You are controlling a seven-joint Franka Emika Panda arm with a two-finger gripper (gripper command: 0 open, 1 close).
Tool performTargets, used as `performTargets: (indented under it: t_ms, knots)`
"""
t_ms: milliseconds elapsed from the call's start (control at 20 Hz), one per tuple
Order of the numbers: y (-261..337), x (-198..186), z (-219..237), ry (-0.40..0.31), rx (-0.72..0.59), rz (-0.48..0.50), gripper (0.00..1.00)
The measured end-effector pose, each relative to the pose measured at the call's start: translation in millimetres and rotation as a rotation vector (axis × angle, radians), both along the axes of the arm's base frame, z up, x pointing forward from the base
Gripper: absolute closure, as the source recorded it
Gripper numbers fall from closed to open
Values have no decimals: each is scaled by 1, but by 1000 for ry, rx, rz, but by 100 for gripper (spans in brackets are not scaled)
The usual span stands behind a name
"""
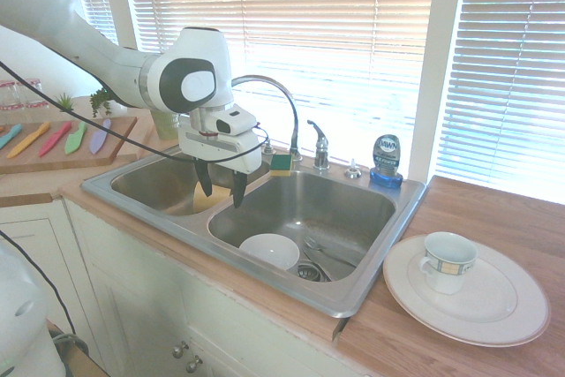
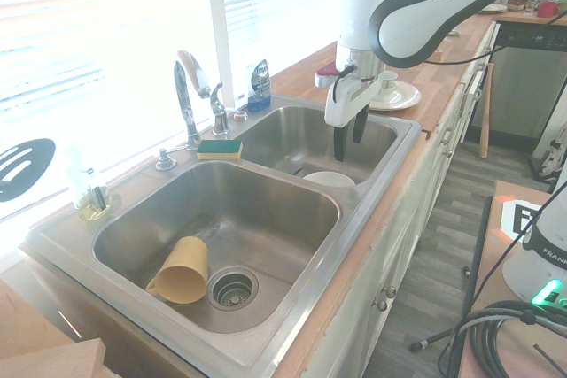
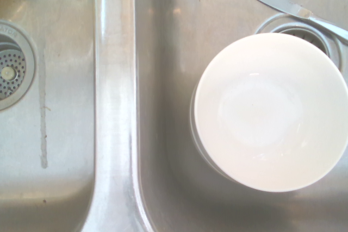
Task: Turn off the faucet
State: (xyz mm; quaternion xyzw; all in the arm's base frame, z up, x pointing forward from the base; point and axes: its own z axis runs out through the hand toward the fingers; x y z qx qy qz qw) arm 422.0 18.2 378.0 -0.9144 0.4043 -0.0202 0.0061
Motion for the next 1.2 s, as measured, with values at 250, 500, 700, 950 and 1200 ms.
performTargets:
  t_ms: [250, 500, 700, 950, 1200]
  knots:
    - [-3, 0, -1, 1, -3, 0, 100]
    - [-6, 0, 0, 0, -4, -5, 100]
    - [-6, 1, 0, -4, -3, -5, 100]
    - [-7, 2, -2, -4, -3, -9, 100]
    - [-8, 3, -3, -6, -3, -11, 100]
